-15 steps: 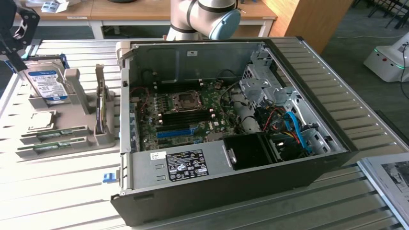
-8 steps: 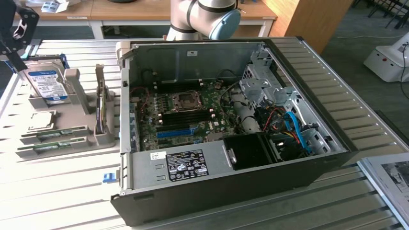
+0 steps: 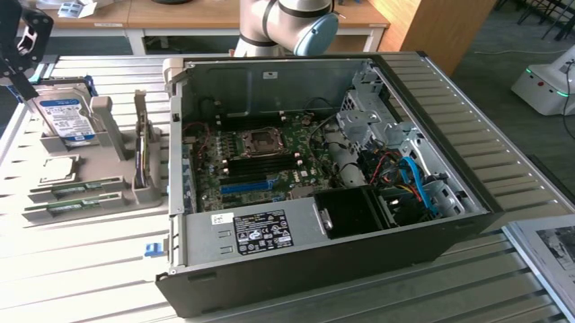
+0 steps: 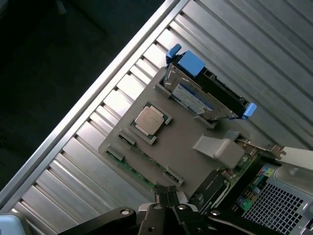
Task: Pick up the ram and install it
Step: 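Pick up the ram and move it above insertion slot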
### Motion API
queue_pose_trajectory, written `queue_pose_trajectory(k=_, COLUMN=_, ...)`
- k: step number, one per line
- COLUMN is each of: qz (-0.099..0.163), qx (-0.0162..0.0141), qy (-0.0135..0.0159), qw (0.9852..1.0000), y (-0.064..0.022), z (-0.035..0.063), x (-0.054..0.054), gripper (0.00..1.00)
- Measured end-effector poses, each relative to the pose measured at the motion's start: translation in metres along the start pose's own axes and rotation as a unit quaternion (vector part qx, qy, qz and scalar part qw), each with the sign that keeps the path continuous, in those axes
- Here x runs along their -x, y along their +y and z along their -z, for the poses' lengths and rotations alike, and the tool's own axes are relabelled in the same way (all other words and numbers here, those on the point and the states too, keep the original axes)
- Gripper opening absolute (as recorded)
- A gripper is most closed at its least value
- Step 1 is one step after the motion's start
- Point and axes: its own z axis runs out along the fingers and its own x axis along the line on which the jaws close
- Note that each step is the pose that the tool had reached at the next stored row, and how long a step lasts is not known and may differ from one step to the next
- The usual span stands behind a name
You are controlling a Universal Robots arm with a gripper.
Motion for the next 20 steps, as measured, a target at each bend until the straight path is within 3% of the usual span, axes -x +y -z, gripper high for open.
queue_pose_trajectory(k=5, qz=0.029, qx=0.0007, qy=0.0013, qw=0.9996, y=0.0000, z=0.0000, x=0.0000, gripper=0.10)
queue_pose_trajectory(k=8, qz=0.055, qx=0.0013, qy=0.0024, qw=0.9985, y=0.0000, z=0.0000, x=0.0000, gripper=0.10)
queue_pose_trajectory(k=10, qz=0.105, qx=0.0024, qy=0.0047, qw=0.9945, y=0.0000, z=0.0000, x=0.0000, gripper=0.10)
queue_pose_trajectory(k=11, qz=0.131, qx=0.0030, qy=0.0059, qw=0.9914, y=0.0000, z=0.0000, x=0.0000, gripper=0.10)
queue_pose_trajectory(k=12, qz=0.143, qx=0.0033, qy=0.0065, qw=0.9896, y=0.0000, z=0.0000, x=0.0000, gripper=0.10)
queue_pose_trajectory(k=20, qz=0.193, qx=0.0044, qy=0.0087, qw=0.9811, y=0.0000, z=0.0000, x=0.0000, gripper=0.10)
